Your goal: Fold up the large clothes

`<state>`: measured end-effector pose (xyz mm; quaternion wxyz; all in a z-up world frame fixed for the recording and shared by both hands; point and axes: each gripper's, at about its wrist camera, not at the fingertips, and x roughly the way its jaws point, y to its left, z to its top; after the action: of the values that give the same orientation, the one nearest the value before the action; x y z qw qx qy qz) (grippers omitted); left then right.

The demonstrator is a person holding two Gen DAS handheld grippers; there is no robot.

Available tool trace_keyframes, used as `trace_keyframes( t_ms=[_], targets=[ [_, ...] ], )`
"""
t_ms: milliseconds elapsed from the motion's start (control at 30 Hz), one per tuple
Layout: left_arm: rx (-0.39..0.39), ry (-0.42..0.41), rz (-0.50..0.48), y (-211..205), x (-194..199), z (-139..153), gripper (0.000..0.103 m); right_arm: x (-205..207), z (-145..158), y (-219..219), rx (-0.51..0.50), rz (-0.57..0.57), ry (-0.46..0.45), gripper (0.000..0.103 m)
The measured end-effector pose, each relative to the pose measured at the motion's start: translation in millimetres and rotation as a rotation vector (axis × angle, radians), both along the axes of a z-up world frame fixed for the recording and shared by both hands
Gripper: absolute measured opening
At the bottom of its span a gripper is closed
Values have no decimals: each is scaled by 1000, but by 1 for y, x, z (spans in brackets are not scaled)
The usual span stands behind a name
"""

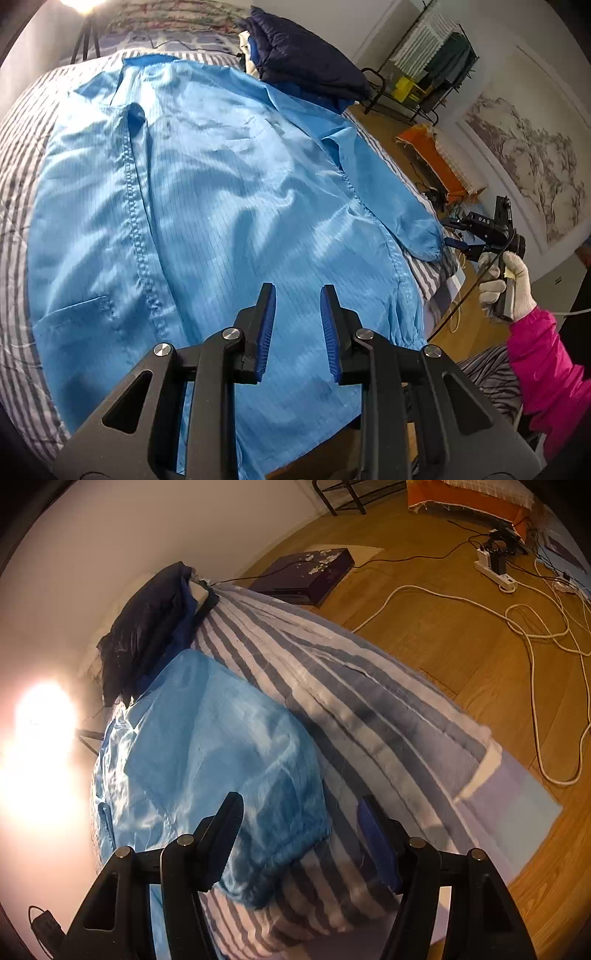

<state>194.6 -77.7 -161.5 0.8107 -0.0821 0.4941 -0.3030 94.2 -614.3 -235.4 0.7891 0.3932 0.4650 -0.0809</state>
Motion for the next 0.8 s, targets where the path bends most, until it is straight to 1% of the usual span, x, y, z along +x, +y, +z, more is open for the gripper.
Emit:
trace_keyframes(
  t_ms=[67,133,200,233,267,300,400,433,533,633,700,800],
  targets=[
    [-9,4,11,0,4,0,24,7,-1,2,-2,21,-2,67],
    [-15,7,19,0,6,0,24,10,-2,7,-12,49,6,61],
    [-11,1,26,0,6,0,24,17,-4,14,-40,82,33,27],
    [-8,-4,28,1,6,0,24,20,-5,19,-47,105,44,21],
    [-8,-7,30,1,6,1,24,21,-2,25,-71,124,49,10],
    [-11,-8,32,2,6,2,24,22,0,28,-91,132,46,3],
    [-14,-17,43,5,6,4,24,19,24,45,-204,173,-2,0],
    [-17,-19,48,7,7,5,24,16,36,53,-246,191,-31,0],
    [-30,-30,72,13,8,10,24,7,67,72,-311,229,-106,0],
    [-36,-48,94,19,9,17,24,-6,103,100,-376,296,-219,0],
    [-44,-56,113,24,10,20,24,-13,123,125,-436,365,-288,0],
    [-61,-61,148,33,13,24,24,-22,142,172,-528,508,-371,0]
  ],
)
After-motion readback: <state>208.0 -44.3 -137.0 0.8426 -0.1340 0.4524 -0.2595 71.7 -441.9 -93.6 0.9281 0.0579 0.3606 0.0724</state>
